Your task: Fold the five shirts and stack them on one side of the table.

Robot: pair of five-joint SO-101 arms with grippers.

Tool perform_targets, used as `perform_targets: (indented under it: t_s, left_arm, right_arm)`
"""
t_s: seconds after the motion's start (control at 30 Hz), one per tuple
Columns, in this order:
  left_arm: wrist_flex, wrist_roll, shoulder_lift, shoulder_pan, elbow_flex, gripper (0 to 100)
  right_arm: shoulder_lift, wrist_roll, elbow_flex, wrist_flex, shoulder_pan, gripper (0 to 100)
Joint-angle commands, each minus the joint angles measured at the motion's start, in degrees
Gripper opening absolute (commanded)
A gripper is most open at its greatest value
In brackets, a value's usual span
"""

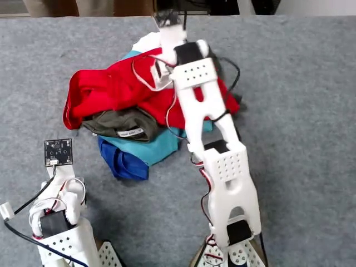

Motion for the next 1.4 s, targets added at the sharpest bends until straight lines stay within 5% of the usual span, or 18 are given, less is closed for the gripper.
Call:
perform_targets:
  t_s: [0.0,0.13,0.33,0.6,0.67,0.8,0.97,1.03,1.37]
  left_arm:
    - [-0.44,-0.35,-0.40,-0.18,0.62,2]
    - [-0.44,-0.35,-0.40,-0.18,0.62,2]
    - [-0.44,-0.35,-0.40,-0.18,0.62,2]
    - [-0.44,-0.35,-0.40,-0.18,0.62,2]
    - [-0.44,-0.35,-0.40,-0.44,0.62,2]
    - [-0.53,-0.35,-0.40,-0.53,0.62,2]
    - [-0.70,-0.35,-0.40,-0.53,0.62,2]
    - [-0.79,-0.35,-0.40,-0.53,0.70,2]
    - [-0.79,-0.35,-0.40,-0.26,0.70,2]
  right_arm:
    - [-0.48,2.81,-17.01,6.42,0.92,2.8]
    - [-1.36,2.99,-28.53,6.33,3.03,0.4]
    - [-4.26,3.87,-11.56,6.42,1.27,2.8]
    - [2.51,-5.71,10.24,-0.26,-1.45,53.5]
    - [5.67,-5.71,12.53,-0.79,-1.54,59.9]
    - [8.13,-5.45,7.60,3.25,-1.19,44.3]
    - [8.40,6.24,-3.91,4.66,-1.27,0.0]
    - [8.22,5.27,-7.25,5.98,-1.19,5.3]
    - [2.51,4.84,-12.97,6.59,3.03,0.2]
